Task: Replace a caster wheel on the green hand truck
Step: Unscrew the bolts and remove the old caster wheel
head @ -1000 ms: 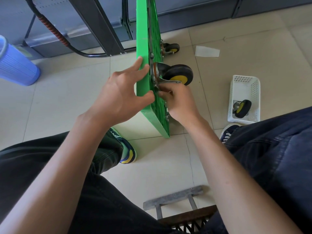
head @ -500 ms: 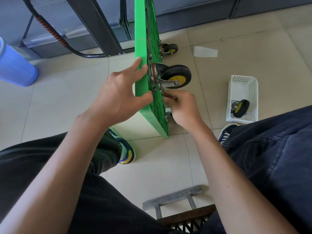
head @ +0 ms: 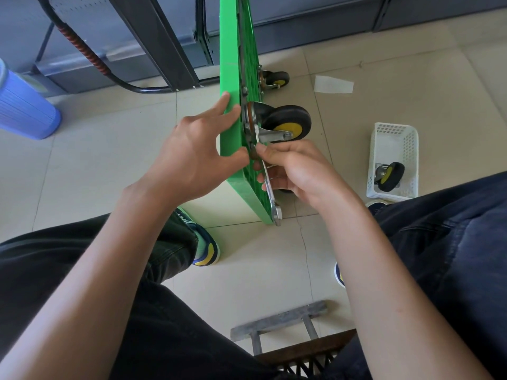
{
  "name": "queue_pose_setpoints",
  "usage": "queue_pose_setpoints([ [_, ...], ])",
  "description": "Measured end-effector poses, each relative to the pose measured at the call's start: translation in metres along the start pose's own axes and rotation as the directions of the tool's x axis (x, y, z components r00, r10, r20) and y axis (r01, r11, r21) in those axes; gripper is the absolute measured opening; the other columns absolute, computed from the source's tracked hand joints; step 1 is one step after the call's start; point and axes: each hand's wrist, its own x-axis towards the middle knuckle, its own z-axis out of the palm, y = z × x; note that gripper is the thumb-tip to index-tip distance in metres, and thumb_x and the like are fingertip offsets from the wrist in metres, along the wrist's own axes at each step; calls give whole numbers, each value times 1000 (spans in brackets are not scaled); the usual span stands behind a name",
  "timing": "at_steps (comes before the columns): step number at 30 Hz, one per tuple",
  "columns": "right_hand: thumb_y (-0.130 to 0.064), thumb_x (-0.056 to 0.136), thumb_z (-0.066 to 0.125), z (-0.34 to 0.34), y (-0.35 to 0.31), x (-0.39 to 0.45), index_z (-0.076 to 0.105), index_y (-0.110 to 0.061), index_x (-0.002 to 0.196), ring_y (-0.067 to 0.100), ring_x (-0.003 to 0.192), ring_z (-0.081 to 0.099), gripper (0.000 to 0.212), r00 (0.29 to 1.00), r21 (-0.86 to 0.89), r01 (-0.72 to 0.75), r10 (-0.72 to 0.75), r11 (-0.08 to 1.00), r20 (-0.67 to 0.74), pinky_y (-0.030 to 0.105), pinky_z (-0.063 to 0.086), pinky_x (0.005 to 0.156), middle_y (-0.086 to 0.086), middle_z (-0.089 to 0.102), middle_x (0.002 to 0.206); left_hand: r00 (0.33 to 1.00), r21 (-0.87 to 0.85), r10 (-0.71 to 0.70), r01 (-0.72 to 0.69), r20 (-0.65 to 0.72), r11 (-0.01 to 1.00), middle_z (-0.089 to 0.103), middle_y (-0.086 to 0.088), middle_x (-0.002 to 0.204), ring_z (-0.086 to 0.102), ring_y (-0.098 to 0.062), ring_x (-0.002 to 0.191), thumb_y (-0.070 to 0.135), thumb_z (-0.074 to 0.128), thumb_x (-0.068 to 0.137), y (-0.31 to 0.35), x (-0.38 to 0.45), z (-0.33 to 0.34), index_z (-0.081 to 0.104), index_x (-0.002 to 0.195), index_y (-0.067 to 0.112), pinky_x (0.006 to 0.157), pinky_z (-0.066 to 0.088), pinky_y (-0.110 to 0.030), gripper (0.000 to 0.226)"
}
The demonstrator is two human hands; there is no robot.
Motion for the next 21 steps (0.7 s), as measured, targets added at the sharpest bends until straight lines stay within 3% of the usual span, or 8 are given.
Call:
queue_pose_setpoints([
  [5, -17, 99, 67, 3, -3, -1, 72, 4, 105, 19, 57, 66, 22, 999, 42, -38, 38, 998, 16, 27, 54, 52, 10, 70, 76, 1000, 5, -7, 7, -4, 1000, 31, 5, 163, 58, -30, 126, 33, 70, 88, 0, 0, 0, 47, 151, 21, 103, 49, -42, 68],
  [13, -15, 98, 68, 7, -8, -3, 72, 4, 102, 20, 55, 65, 20, 999, 63, -44, 44, 997, 2, 26, 55, 51, 12, 69, 78, 1000, 2, -13, 13, 8, 1000, 31, 6, 163, 58, -28, 125, 43, 63, 84, 1, 1, 0, 46, 151, 21, 102, 51, -47, 73],
  [18, -16, 98, 69, 7, -10, -3, 73, 3, 101, 20, 57, 66, 20, 999, 50, -34, 34, 998, -7, 26, 55, 51, 12, 71, 79, 1000, 9, -16, 16, 3, 1000, 30, 6, 163, 58, -29, 126, 32, 70, 88, 2, 1, 1, 46, 151, 21, 103, 50, -46, 68],
  [21, -17, 97, 69, 8, -11, -3, 73, 3, 101, 19, 57, 66, 20, 999, 45, -30, 31, 999, -14, 27, 55, 52, 13, 71, 80, 1000, -1, -9, 9, 8, 1000, 31, 5, 162, 58, -28, 126, 41, 65, 84, 2, 1, 0, 47, 151, 21, 103, 50, -48, 72],
])
